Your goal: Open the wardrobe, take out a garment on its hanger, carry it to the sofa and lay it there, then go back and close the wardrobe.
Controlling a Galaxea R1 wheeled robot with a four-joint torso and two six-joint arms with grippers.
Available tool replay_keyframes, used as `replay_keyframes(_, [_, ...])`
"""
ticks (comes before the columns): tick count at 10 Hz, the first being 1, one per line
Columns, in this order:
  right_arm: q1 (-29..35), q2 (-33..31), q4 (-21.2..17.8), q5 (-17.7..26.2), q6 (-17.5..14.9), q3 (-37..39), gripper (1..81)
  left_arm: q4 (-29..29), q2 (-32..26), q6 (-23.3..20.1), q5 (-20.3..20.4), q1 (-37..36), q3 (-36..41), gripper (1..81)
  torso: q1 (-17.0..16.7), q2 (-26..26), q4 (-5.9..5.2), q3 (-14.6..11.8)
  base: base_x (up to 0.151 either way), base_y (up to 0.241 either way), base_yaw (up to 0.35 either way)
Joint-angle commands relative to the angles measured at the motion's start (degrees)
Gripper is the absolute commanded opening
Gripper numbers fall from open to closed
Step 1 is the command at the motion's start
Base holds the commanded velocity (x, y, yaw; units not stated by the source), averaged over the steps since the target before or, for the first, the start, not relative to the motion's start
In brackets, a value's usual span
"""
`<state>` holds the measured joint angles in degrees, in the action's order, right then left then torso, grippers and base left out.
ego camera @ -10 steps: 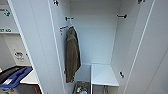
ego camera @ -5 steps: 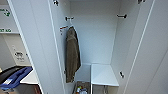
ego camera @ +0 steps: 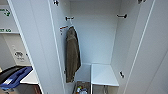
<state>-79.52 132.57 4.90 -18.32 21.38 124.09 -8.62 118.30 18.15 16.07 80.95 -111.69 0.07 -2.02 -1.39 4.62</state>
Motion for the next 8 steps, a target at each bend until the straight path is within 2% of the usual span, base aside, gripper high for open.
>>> replay_keyframes(1, [12.48, -5.36, -0.59, -0.84, 9.91, 8.88, 81.1, -0.08, -9.39, 9.53, 1.25, -14.08, -0.02, 81.1, 0.00, 0.00, 0.00, 0.00, 0.000, 0.000, 0.000])
replay_keyframes(2, [14.76, -5.80, -0.59, -0.66, 12.81, 10.20, 81.1, -0.17, -10.35, 12.06, -1.09, -18.20, -0.28, 81.1, 0.00, 0.00, 0.00, 0.00, 0.000, 0.000, 0.000])
replay_keyframes(4, [19.34, -7.29, -0.51, -0.31, 22.56, 14.33, 81.1, 0.18, -10.09, 16.56, -9.83, -27.88, -2.48, 81.1, 0.04, 0.00, 0.00, 0.05, 0.000, 0.000, 0.000])
replay_keyframes(6, [22.50, -7.73, -0.51, 1.10, 29.94, 17.67, 81.1, 0.80, -8.60, 17.53, -15.98, -35.34, -2.75, 81.1, 0.04, 0.02, 0.00, 0.07, 0.000, 0.000, 0.000])
replay_keyframes(7, [24.09, -7.73, -0.42, 1.89, 33.46, 18.20, 81.1, 1.59, -6.14, 18.50, -19.32, -38.53, -3.18, 81.1, 0.04, 0.04, 0.00, 0.09, 0.000, 0.000, 0.000])
replay_keyframes(8, [25.93, -7.12, -0.42, 2.15, 36.34, 17.24, 81.1, 3.77, -2.30, 19.55, -20.28, -41.32, -5.20, 81.1, 0.06, 0.04, 0.00, 0.09, 0.000, 0.000, 0.000])
